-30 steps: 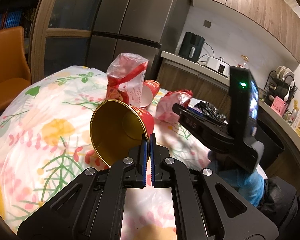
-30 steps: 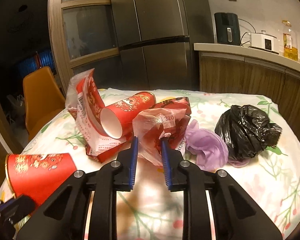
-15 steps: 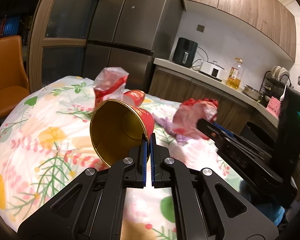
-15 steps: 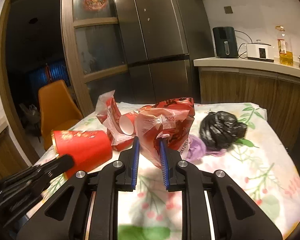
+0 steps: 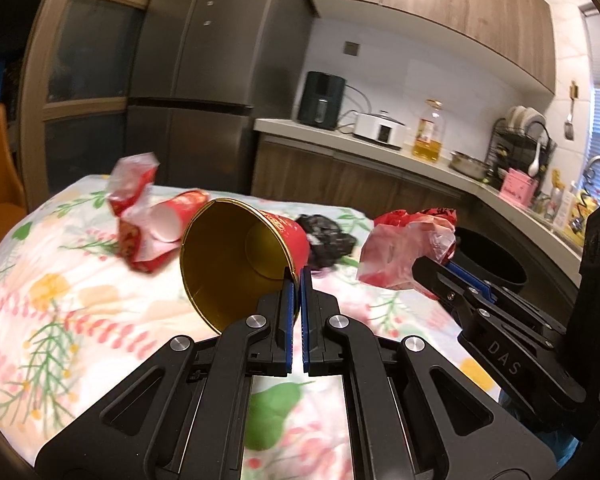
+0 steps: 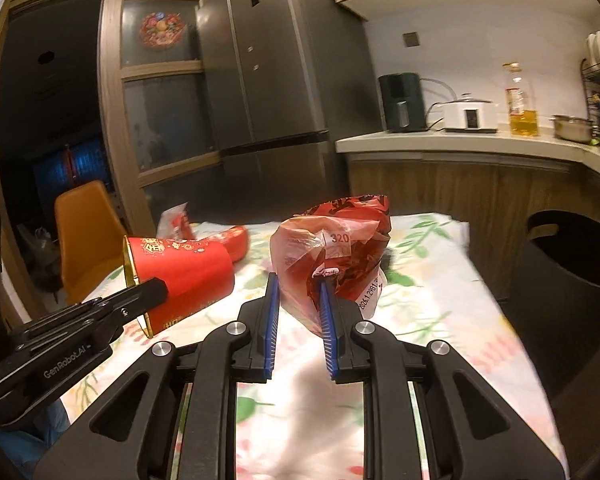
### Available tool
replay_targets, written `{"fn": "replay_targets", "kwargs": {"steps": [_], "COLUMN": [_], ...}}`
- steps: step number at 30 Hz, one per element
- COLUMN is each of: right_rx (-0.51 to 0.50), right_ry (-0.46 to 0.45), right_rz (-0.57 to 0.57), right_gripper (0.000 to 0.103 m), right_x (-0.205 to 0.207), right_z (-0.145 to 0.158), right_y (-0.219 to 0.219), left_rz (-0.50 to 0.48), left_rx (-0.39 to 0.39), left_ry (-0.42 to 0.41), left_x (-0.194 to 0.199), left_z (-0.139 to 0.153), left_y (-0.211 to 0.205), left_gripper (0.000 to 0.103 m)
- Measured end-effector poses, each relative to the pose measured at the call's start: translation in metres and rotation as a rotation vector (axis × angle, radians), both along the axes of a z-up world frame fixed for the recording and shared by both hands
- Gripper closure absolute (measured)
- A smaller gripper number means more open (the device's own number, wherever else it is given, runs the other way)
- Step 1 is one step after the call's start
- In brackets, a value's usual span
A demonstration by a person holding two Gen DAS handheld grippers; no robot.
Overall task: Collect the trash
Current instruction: 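Carry the red cup and red snack bag over the black bin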
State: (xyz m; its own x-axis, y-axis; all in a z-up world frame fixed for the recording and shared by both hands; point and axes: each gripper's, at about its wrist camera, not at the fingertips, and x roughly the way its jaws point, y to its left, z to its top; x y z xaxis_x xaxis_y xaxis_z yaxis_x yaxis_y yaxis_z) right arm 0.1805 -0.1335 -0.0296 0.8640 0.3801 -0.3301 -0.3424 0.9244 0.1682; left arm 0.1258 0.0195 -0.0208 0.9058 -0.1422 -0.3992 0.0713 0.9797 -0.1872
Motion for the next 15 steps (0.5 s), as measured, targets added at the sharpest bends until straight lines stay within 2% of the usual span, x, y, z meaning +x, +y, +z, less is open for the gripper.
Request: {"fn": "replay_targets", "kwargs": {"steps": [15], "right_rx": [0.01], "right_ry": [-0.068], "right_rz": [-0.201], "right_gripper": [0.083], "right_x": [-0.011], "right_z": [0.014], "right_y": [-0.082], "left_rz": [-0.174], "left_rx": [0.032], "left_ry": [-0.043], "left_x": [0.029], "left_z": [0.02], "left_y": [-0.09], "left_gripper": [0.101]}}
